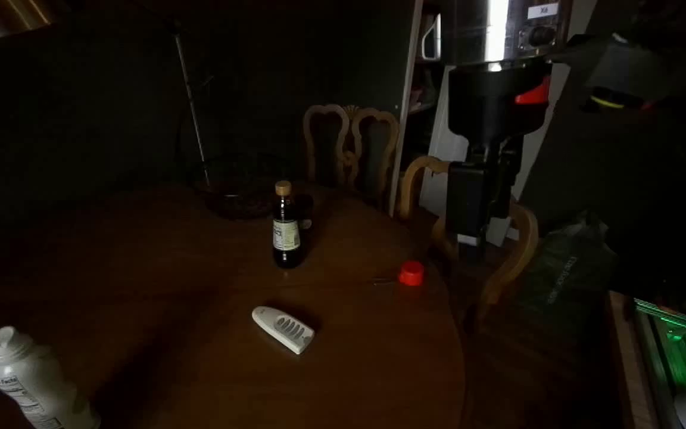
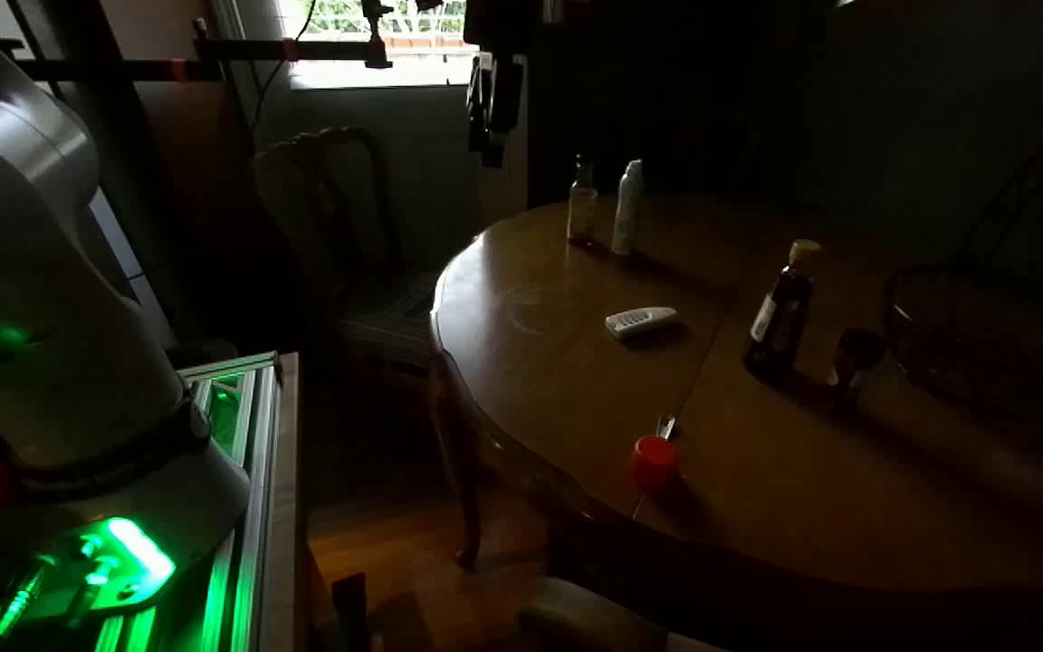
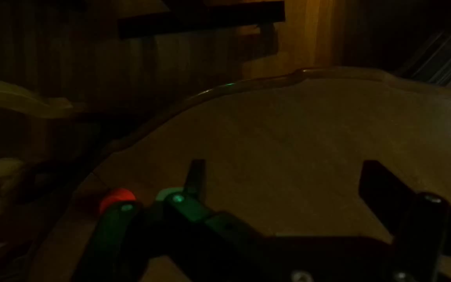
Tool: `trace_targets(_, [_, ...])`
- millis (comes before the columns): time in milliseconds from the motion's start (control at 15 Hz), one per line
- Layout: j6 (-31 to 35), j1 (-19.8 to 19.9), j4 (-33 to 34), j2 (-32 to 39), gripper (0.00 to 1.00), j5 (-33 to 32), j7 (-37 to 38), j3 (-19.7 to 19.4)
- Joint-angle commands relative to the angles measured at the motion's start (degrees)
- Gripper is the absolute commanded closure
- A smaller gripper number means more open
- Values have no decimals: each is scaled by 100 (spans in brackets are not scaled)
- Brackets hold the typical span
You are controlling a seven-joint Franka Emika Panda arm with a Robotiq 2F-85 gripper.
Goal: Pick up the white remote and move it to the right
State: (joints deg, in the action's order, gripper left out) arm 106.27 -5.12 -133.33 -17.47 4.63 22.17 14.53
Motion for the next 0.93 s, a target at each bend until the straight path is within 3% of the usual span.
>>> trace_targets(0, [-6, -86, 6, 8, 0, -25, 20, -80])
trace_targets(533, [-6, -86, 6, 8, 0, -25, 20, -80])
trace_targets(867, [378, 5, 543, 811, 0, -265, -441, -265])
